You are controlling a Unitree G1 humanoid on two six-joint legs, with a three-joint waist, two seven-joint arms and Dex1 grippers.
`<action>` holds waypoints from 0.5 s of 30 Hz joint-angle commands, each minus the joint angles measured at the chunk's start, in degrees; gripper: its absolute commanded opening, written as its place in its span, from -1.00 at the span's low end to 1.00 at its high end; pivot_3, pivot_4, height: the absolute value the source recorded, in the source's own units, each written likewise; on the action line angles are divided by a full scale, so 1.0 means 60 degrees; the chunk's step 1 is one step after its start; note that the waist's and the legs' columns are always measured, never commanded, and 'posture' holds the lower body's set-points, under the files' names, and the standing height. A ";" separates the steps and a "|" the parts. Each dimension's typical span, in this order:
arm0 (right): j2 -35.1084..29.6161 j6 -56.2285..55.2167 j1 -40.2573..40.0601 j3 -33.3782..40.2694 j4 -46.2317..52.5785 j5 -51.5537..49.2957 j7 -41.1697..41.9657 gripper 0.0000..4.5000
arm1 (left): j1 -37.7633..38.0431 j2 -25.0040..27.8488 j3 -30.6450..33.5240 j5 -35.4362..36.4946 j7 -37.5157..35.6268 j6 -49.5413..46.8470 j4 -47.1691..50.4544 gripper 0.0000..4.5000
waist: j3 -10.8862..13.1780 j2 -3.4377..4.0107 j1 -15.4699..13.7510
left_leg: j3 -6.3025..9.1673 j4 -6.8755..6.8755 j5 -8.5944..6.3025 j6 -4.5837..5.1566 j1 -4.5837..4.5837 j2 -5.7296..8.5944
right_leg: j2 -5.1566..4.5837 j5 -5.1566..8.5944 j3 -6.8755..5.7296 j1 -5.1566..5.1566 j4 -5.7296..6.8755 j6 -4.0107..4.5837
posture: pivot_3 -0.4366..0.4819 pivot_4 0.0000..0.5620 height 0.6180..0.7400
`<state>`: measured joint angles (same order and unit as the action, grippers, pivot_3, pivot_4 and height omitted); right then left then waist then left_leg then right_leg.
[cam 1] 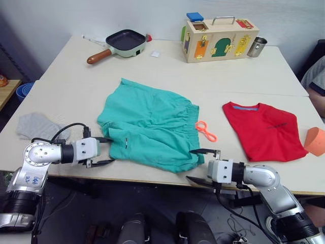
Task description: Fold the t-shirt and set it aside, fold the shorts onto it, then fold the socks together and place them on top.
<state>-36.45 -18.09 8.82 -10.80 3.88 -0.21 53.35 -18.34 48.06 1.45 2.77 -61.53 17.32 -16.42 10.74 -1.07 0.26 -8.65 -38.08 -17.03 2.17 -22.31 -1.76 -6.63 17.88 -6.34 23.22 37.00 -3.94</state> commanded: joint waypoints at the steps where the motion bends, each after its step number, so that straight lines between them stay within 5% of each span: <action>1: 0.0005 0.0100 0.0215 0.0069 -0.0094 -0.0082 -0.0065 0.41 | 0.0110 0.0124 -0.0284 -0.0478 0.0184 0.0023 -0.0622 0.16 | -0.0003 0.0006 0.0003 | -0.0001 0.0000 0.0001 -0.0002 0.0002 -0.0001 | 0.0001 0.0000 0.0000 0.0000 0.0004 0.0000 | -0.05 -0.47 1.00; 6: -0.0032 0.0429 0.0401 0.0179 -0.0164 -0.0364 0.0019 -0.38 | 0.0453 0.0160 -0.0417 0.0064 -0.0334 -0.0327 -0.0284 -0.52 | -0.0007 0.0012 0.0007 | -0.0001 0.0000 0.0005 -0.0006 0.0012 -0.0003 | 0.0001 0.0000 0.0001 -0.0005 0.0010 0.0000 | -0.05 -0.47 1.00; 10: -0.0363 0.0461 0.0279 0.0339 0.0145 -0.0931 0.0539 -0.99 | 0.1578 0.0649 -0.0284 0.1530 -0.1435 -0.2134 0.1836 -1.00 | -0.0008 0.0013 0.0095 | -0.0002 0.0003 0.0001 -0.0007 0.0012 -0.0004 | 0.0001 0.0000 0.0004 -0.0005 0.0007 0.0001 | -0.05 -0.47 1.00; 15: -0.1058 0.0369 -0.0165 0.0759 0.0338 -0.1794 0.1325 -0.99 | 0.2933 0.1066 0.0487 0.3903 -0.2307 -0.4035 0.4299 -1.00 | -0.0004 0.0010 0.0213 | 0.0001 0.0010 -0.0009 -0.0002 0.0000 -0.0006 | 0.0002 0.0003 0.0003 -0.0005 -0.0018 0.0004 | -0.05 -0.47 1.00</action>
<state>-41.92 -14.95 8.26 -8.11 3.94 -8.25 59.64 -1.36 53.10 1.61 21.56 -74.15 -3.95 4.60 10.72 -1.01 1.53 -8.62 -38.03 -17.08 2.16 -22.35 -1.79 -6.62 17.90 -6.34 23.19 36.87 -3.91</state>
